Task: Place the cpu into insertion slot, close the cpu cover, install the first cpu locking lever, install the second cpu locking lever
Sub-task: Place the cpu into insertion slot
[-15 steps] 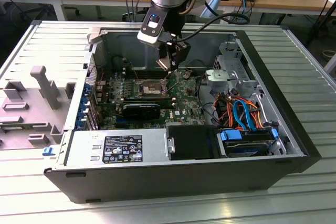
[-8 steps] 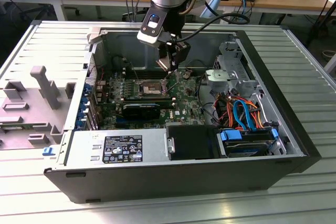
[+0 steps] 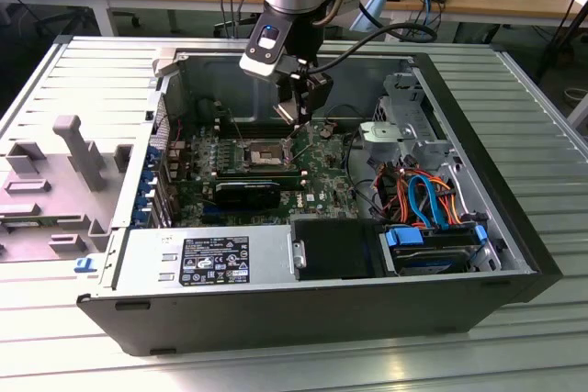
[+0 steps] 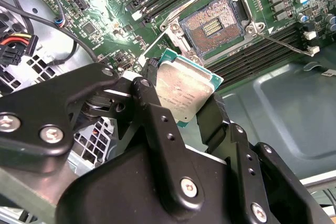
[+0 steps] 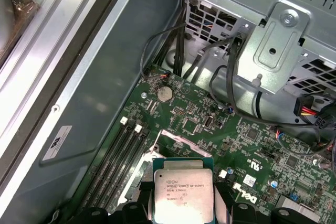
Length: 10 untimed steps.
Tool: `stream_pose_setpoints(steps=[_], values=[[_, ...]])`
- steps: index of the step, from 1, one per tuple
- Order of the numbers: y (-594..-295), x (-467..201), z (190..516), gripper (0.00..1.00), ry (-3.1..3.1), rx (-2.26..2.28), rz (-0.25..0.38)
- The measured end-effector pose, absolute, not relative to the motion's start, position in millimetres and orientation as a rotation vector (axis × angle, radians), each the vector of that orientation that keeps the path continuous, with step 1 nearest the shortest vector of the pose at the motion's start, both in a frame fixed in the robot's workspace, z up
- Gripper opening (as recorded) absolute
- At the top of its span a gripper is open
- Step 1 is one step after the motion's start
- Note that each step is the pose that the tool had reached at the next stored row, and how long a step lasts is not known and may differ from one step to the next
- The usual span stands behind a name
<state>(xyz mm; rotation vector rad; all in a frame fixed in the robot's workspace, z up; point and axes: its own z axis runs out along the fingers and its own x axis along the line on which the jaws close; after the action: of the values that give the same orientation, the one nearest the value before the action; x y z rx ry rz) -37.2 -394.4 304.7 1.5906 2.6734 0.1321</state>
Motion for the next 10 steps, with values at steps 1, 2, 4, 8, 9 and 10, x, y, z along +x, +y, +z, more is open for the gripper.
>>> stream_pose_setpoints(steps=[1, 2, 4, 8, 9, 10], values=[[-394.4, -37.2, 304.7, 0.54, 2.673, 1.592, 0.132], [-394.4, -37.2, 304.7, 0.54, 2.672, 1.592, 0.132], [-394.4, -37.1, 304.7, 0.54, 2.671, 1.594, 0.132], [-394.4, -37.2, 304.6, 0.54, 2.669, 1.597, 0.132], [-394.4, -37.2, 304.6, 0.54, 2.669, 1.597, 0.132], [-394.4, -37.2, 304.6, 0.54, 2.669, 1.598, 0.132]])
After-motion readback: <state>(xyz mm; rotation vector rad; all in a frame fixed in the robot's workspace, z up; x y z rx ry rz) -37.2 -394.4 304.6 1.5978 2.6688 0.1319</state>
